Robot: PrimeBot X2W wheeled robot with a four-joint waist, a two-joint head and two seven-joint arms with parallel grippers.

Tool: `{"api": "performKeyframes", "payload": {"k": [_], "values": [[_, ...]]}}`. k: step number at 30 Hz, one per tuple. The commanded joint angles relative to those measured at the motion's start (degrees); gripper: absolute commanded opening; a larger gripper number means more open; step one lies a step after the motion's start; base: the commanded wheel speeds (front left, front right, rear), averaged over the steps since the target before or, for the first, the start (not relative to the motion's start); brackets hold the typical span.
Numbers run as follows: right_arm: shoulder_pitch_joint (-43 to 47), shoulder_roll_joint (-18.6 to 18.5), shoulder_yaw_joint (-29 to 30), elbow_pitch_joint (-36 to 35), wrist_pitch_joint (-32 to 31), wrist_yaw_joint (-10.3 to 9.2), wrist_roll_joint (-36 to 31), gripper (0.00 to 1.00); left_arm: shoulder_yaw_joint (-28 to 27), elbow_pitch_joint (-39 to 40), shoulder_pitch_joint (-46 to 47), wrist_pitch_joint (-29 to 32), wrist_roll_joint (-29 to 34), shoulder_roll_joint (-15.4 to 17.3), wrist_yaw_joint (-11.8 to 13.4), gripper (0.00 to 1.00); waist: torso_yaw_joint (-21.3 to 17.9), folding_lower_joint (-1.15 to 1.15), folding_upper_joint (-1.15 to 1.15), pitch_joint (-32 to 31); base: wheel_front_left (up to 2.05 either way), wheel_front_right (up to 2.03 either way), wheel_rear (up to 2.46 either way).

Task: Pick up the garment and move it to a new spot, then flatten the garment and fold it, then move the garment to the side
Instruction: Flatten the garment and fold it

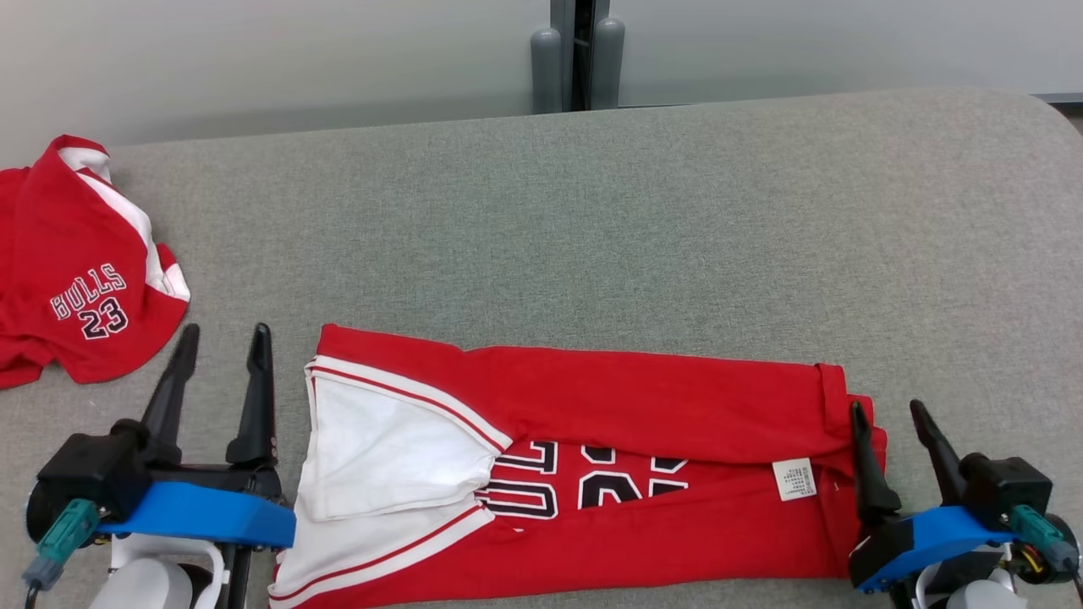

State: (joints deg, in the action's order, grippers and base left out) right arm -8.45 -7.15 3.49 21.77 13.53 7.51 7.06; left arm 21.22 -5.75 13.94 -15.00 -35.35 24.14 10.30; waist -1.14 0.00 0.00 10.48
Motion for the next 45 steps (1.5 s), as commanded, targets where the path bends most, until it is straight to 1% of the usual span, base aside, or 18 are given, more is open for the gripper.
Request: {"api": "performKeyframes", "payload": {"k": [1,4,9,15,16,17,18,19,21,23,28,31,34,38,45], "values": [[-0.76,0.20,-0.10,1.31,-0.40,-0.04,-0.06,1.00,-2.40,0.75,-1.12,-0.23,2.33,-1.47,-0.66,1.00,0.03,0.00,0.00,0.12,0.00,0.00,0.00],[-1.38,0.66,-0.44,4.36,-0.94,-0.04,-0.10,1.00,-7.31,1.65,-2.93,-0.24,7.45,-5.14,-2.65,1.00,0.04,0.00,0.00,0.26,0.00,0.00,0.00],[-2.07,1.10,-0.70,9.10,-1.26,-0.04,0.26,1.00,-14.11,1.43,-5.15,-0.23,13.29,-10.59,-6.81,1.00,0.12,0.00,0.00,0.47,0.00,0.00,0.00],[-1.75,1.88,-2.96,13.70,-1.88,-0.04,1.64,1.00,-20.25,0.40,-5.94,-0.25,18.73,-15.16,-11.00,1.00,0.25,0.00,0.00,0.64,0.00,0.00,0.00],[-1.75,1.98,-3.54,14.30,-1.95,-0.03,2.10,0.98,-21.18,0.32,-6.01,-0.24,19.45,-15.84,-11.55,1.00,0.24,0.00,0.00,0.69,0.00,0.00,0.00],[-1.72,2.21,-4.36,14.83,-2.23,-0.02,2.60,0.46,-22.08,0.21,-6.07,-0.24,20.10,-16.41,-12.18,1.00,0.22,0.00,0.00,0.73,0.00,0.00,0.00],[-1.76,2.37,-4.99,15.03,-2.20,0.00,3.17,0.07,-22.87,0.07,-6.12,-0.25,20.64,-16.90,-12.72,1.00,0.19,0.00,0.00,0.75,0.00,0.00,0.00],[-1.91,2.41,-5.52,15.11,-1.97,0.05,3.73,0.00,-23.67,-0.09,-6.16,-0.24,21.35,-17.35,-13.15,1.00,0.16,0.00,0.00,0.78,0.00,0.00,0.00],[-2.54,1.57,-5.91,15.38,-1.75,0.02,4.69,0.00,-25.03,-0.22,-6.25,-0.25,22.42,-18.24,-13.96,1.00,-0.03,0.00,0.00,0.80,0.00,0.00,0.00],[-3.44,0.03,-5.09,15.27,-1.13,-0.10,5.32,0.00,-26.02,-0.48,-6.31,-0.24,23.32,-18.88,-14.57,1.00,-0.19,0.00,0.00,0.79,0.00,0.00,0.00],[-5.79,-4.29,-0.59,15.13,0.02,-0.09,5.87,0.00,-27.85,-0.70,-6.19,-0.25,25.02,-20.02,-15.82,1.00,-0.49,0.00,0.00,0.71,0.00,0.00,0.00],[-6.88,-6.99,2.92,15.18,0.26,-0.08,5.04,0.00,-28.52,-0.82,-6.21,-0.24,25.59,-20.41,-16.36,1.00,-0.55,0.00,0.00,0.63,0.00,0.00,0.00],[-7.84,-8.96,5.14,14.68,0.25,-0.08,3.96,0.00,-29.13,-0.96,-6.27,-0.24,26.00,-20.69,-16.66,1.00,-0.62,0.00,0.00,0.55,0.00,0.00,0.00],[-8.30,-8.90,5.29,12.71,-0.19,-0.08,2.50,0.00,-29.73,-1.10,-6.64,-0.24,26.35,-20.95,-16.94,1.00,-0.95,0.00,0.00,0.43,0.00,0.00,0.00],[-6.26,-5.28,1.01,5.93,-1.45,-0.05,1.53,0.00,-30.14,-1.54,-7.06,-0.25,26.49,-21.17,-17.35,1.00,-1.49,0.00,0.00,-0.29,0.00,0.00,0.00]]}}
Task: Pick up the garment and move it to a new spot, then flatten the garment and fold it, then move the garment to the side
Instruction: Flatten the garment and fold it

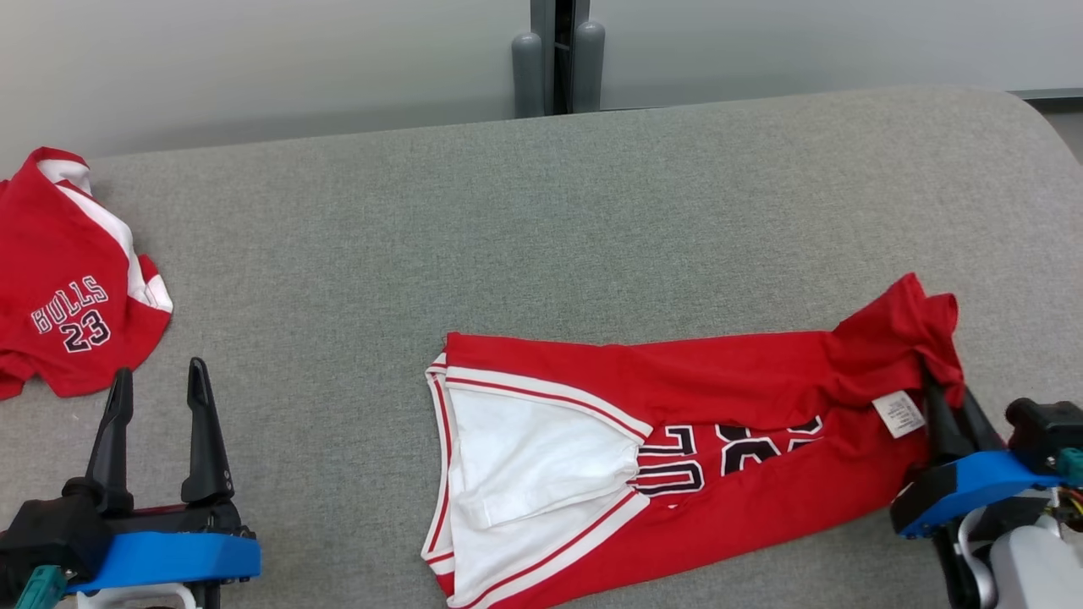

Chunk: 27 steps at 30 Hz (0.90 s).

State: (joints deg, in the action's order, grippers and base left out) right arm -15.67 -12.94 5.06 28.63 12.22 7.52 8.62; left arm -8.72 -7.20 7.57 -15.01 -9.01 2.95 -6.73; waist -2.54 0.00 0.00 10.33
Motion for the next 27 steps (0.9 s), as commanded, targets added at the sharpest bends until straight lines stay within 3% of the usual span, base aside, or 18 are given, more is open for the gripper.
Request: {"api": "performKeyframes", "payload": {"k": [1,13,27], "values": [[1.34,1.03,-1.49,-2.16,-0.43,-0.06,-0.32,0.00,-0.24,-0.15,-0.72,-0.23,0.20,0.02,-0.33,1.00,-0.18,0.00,0.00,-0.26,0.00,0.00,0.00],[3.82,6.95,-16.89,-10.39,-3.15,-0.05,0.82,0.00,0.84,-0.95,-0.87,-0.23,-0.52,0.03,-0.37,1.00,-0.17,0.00,0.00,-0.71,0.00,0.00,0.00],[-1.75,10.02,-33.31,-6.66,-1.80,-0.05,4.47,0.00,2.35,-1.72,0.67,-0.21,-0.92,0.04,-0.37,1.00,2.66,0.00,0.00,0.33,0.00,0.00,0.00]]}}
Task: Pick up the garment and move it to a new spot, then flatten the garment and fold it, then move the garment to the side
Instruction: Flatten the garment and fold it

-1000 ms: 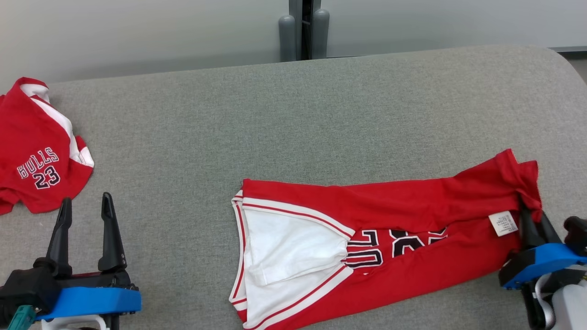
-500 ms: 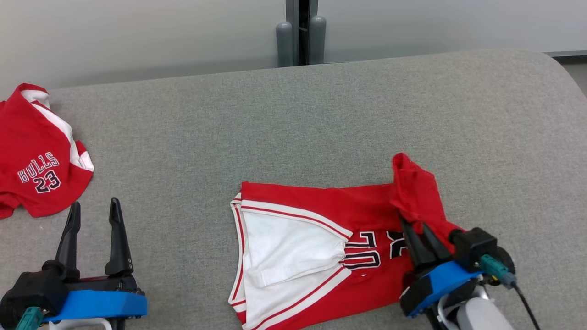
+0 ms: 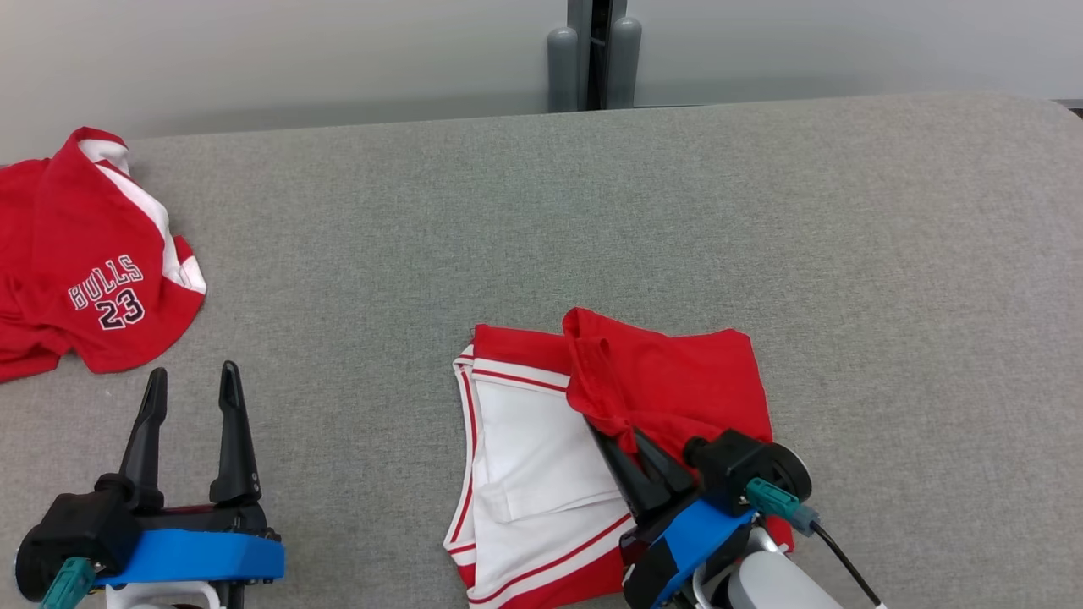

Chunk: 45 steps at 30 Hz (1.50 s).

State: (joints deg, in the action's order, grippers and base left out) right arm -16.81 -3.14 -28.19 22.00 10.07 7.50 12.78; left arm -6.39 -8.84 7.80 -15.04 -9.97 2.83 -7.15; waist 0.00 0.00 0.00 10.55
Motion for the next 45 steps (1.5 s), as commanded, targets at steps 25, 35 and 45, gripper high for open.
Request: {"api": "performKeyframes", "payload": {"k": [25,35,45], "values": [[-6.84,0.29,-5.00,-0.40,5.12,-0.02,5.51,1.00,0.45,-1.03,0.58,-0.18,-1.37,0.15,0.88,1.00,-0.19,0.00,0.00,0.15,0.00,0.00,0.00],[0.36,0.14,12.58,-9.26,5.17,-0.02,-4.53,1.00,0.37,-0.65,-0.69,-0.18,-1.11,0.15,0.96,1.00,-2.02,0.00,0.00,-2.09,0.00,0.00,0.00],[10.24,0.05,24.89,-13.96,5.11,-0.02,-8.79,1.00,0.32,-0.16,-2.83,-0.18,-0.82,0.15,1.29,1.00,-2.55,0.00,0.00,-4.45,0.00,0.00,0.00]]}}
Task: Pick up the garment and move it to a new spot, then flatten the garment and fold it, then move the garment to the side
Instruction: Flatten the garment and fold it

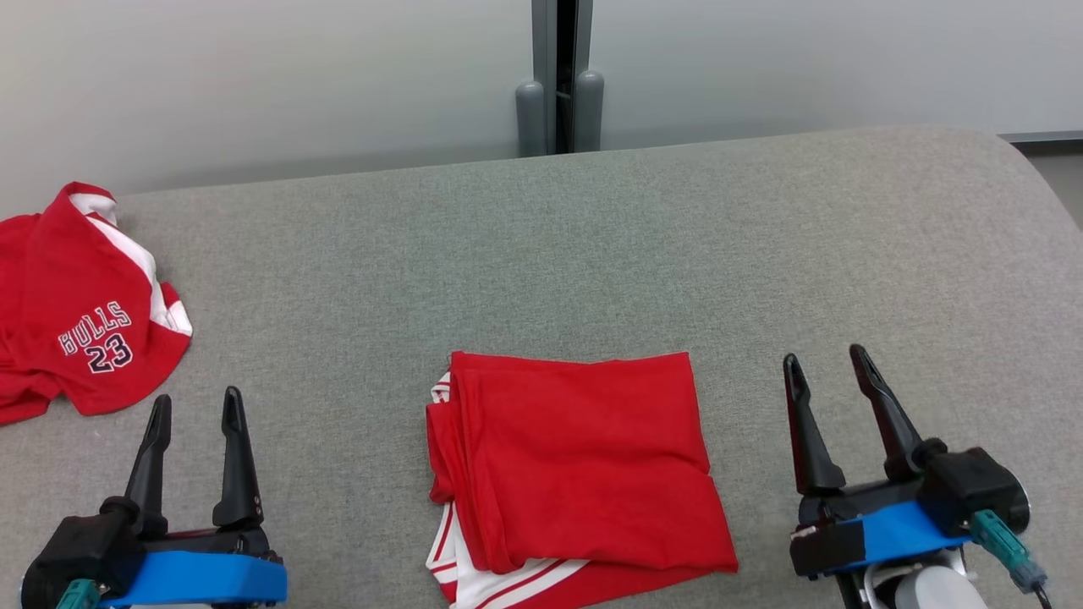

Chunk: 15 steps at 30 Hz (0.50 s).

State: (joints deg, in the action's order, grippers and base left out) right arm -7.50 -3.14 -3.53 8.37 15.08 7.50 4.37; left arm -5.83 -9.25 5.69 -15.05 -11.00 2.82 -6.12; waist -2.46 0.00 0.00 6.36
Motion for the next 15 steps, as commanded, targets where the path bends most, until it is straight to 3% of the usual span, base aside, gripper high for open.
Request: {"api": "performKeyframes", "payload": {"k": [1,15], "values": [[1.78,0.10,0.76,-0.45,0.10,-0.02,-0.33,1.00,-0.23,0.37,-1.03,-0.17,0.25,0.17,0.31,1.00,-0.13,0.00,0.00,-0.41,0.00,0.00,0.00],[5.32,0.33,1.49,0.47,0.10,-0.03,1.93,1.00,-0.46,-0.17,-2.54,-0.17,1.64,0.17,0.39,1.00,0.10,0.00,0.00,-1.83,0.00,0.00,0.00]]}}
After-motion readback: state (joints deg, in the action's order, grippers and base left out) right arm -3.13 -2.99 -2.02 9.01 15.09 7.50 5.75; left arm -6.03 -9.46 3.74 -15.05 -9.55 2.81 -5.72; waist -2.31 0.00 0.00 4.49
